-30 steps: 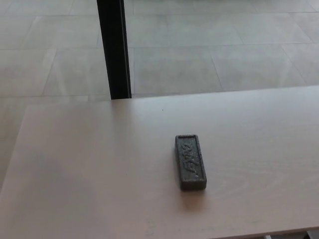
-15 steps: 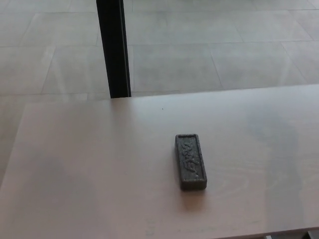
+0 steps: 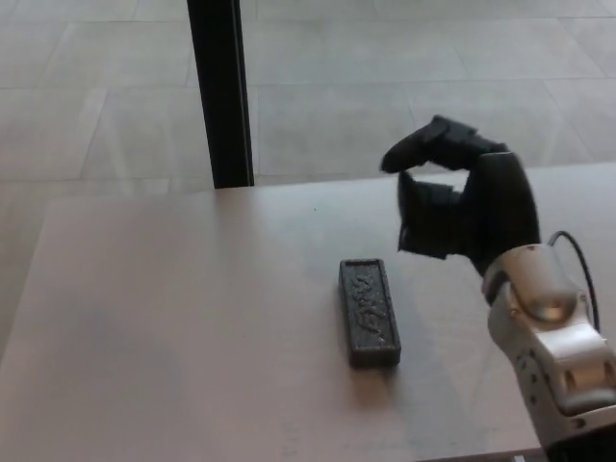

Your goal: The robot uses its right hand to hold the eraser kept in the middle of the desk and use it to wipe the desk by swiping its surface twice

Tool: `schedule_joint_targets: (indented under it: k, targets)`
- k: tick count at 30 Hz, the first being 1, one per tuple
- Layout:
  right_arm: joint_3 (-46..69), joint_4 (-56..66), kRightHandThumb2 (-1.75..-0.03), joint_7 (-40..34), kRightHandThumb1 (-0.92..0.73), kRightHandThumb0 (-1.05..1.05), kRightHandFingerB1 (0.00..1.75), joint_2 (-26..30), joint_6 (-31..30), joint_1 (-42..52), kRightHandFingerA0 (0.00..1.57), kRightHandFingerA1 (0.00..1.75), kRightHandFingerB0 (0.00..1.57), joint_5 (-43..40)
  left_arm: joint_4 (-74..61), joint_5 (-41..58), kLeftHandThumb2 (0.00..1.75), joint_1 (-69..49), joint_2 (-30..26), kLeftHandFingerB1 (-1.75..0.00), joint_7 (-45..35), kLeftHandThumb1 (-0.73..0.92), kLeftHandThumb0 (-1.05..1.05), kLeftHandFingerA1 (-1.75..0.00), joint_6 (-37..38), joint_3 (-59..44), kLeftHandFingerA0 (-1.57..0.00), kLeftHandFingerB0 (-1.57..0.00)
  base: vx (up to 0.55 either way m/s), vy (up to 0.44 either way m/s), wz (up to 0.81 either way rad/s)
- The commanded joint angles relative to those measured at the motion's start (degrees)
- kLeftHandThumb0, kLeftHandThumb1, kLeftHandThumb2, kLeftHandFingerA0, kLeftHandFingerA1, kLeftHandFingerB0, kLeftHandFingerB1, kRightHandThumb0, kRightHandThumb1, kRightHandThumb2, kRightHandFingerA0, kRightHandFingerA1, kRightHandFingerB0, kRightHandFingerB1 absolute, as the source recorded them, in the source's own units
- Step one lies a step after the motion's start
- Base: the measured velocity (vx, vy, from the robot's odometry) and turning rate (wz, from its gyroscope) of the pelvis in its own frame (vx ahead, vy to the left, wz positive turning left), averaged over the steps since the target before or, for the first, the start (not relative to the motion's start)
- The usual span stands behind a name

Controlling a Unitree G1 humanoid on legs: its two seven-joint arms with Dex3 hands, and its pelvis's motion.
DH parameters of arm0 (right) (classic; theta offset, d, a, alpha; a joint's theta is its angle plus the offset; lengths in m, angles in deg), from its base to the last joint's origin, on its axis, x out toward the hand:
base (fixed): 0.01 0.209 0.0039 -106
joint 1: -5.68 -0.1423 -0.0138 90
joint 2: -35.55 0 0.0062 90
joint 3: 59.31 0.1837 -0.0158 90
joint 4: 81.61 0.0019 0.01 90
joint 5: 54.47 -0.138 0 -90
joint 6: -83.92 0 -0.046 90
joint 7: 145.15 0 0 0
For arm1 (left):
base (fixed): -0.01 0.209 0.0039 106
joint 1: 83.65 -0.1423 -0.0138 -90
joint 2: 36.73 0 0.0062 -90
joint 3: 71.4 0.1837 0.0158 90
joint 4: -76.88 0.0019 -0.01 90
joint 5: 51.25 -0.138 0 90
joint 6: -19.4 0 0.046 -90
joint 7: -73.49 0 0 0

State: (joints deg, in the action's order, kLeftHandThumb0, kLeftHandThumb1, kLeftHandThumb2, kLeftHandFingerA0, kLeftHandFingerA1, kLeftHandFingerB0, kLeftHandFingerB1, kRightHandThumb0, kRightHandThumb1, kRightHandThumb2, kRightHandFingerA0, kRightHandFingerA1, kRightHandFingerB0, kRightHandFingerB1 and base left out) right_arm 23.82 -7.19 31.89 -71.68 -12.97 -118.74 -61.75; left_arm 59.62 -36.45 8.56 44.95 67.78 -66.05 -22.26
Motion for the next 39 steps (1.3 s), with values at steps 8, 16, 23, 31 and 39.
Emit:
schedule_joint_targets:
  k: [8,16,23,31,39]
  targets:
    - [-9.2,-20.7,-1.11,-2.7,-0.48,-0.20,1.75,0.3,3.1,-4.9,0.96,1.75,0.75,13.4,0.9,1.6,0.61,0.3,-1.9,-0.56,-0.2,0.68,-0.49,-0.71,1.2,1.4,-0.76,-0.63,0.00,0.000,0.00]
    - [-7.7,-24.0,-1.12,-1.6,-0.48,-0.21,1.70,-0.4,4.9,-3.8,0.94,1.75,0.71,13.4,1.0,1.2,0.60,0.0,-2.2,-0.55,0.1,0.68,-0.50,-0.68,2.0,2.6,-0.79,-0.64,0.00,0.000,0.00]
    - [-6.8,-26.4,-1.11,-1.0,-0.53,-0.27,1.57,-2.3,3.7,-2.5,0.99,1.75,0.81,13.1,1.0,1.4,0.61,-0.1,-2.5,-0.56,0.1,0.69,-0.53,-0.71,1.9,2.8,-0.78,-0.65,0.00,0.000,0.00]
    - [-8.0,-29.4,-1.17,-0.7,-0.49,-0.26,1.65,-5.3,7.2,0.4,0.98,1.75,0.82,14.8,1.1,2.3,0.61,-0.1,-2.7,-0.53,-0.9,0.71,-0.52,-0.67,2.0,3.0,-0.74,-0.60,0.00,0.000,0.00]
    - [-11.1,-33.6,-1.25,0.2,-0.44,-0.25,1.67,-1.5,13.3,5.7,0.94,1.75,0.82,19.0,1.3,2.7,0.61,0.1,-2.6,-0.53,-0.6,0.71,-0.52,-0.66,2.4,3.4,-0.73,-0.62,0.00,0.000,0.00]
